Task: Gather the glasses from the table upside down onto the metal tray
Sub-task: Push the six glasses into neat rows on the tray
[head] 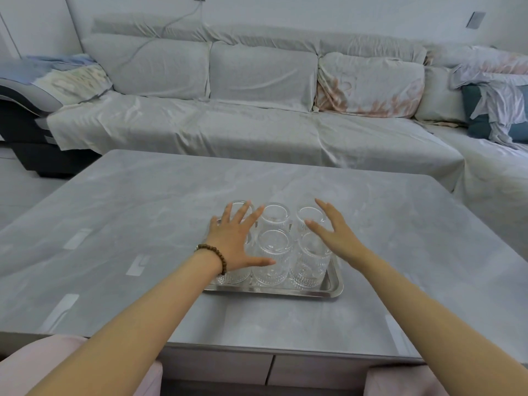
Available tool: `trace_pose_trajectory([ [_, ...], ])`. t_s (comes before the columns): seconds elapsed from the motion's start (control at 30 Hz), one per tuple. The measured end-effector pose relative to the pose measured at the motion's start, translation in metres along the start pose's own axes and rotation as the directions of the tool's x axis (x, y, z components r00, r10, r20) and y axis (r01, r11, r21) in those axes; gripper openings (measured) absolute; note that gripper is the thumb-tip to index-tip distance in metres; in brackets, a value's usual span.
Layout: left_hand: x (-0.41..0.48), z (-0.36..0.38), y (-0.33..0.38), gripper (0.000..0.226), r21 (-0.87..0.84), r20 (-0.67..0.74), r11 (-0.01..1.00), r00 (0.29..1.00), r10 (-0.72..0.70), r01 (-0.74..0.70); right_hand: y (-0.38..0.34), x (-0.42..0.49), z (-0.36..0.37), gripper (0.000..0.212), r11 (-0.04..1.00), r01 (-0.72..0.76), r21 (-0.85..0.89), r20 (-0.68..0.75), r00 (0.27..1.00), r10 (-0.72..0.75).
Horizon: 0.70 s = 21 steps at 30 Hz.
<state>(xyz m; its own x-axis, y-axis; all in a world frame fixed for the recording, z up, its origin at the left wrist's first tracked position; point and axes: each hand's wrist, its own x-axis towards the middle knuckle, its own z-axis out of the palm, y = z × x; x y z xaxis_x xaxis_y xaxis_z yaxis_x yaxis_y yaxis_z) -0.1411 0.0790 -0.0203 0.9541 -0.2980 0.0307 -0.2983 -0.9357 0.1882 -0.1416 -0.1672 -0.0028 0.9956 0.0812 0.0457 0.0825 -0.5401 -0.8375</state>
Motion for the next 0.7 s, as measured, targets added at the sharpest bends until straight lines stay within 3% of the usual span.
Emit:
trace_pose_trajectory([
  [0.13,0.005,0.001,0.003,0.118,0.034,0.072,0.999,0.997,0.003,-0.006,0.005,0.018,0.006,0.071,0.988,-0.148,0.048,0.075,0.987,0.145],
  [0.7,0.007,0.004,0.006,0.108,0.040,0.085,0.999,0.996,0.000,-0.003,0.017,0.025,0.012,0.075,0.989,-0.121,0.083,0.100,0.989,0.112],
])
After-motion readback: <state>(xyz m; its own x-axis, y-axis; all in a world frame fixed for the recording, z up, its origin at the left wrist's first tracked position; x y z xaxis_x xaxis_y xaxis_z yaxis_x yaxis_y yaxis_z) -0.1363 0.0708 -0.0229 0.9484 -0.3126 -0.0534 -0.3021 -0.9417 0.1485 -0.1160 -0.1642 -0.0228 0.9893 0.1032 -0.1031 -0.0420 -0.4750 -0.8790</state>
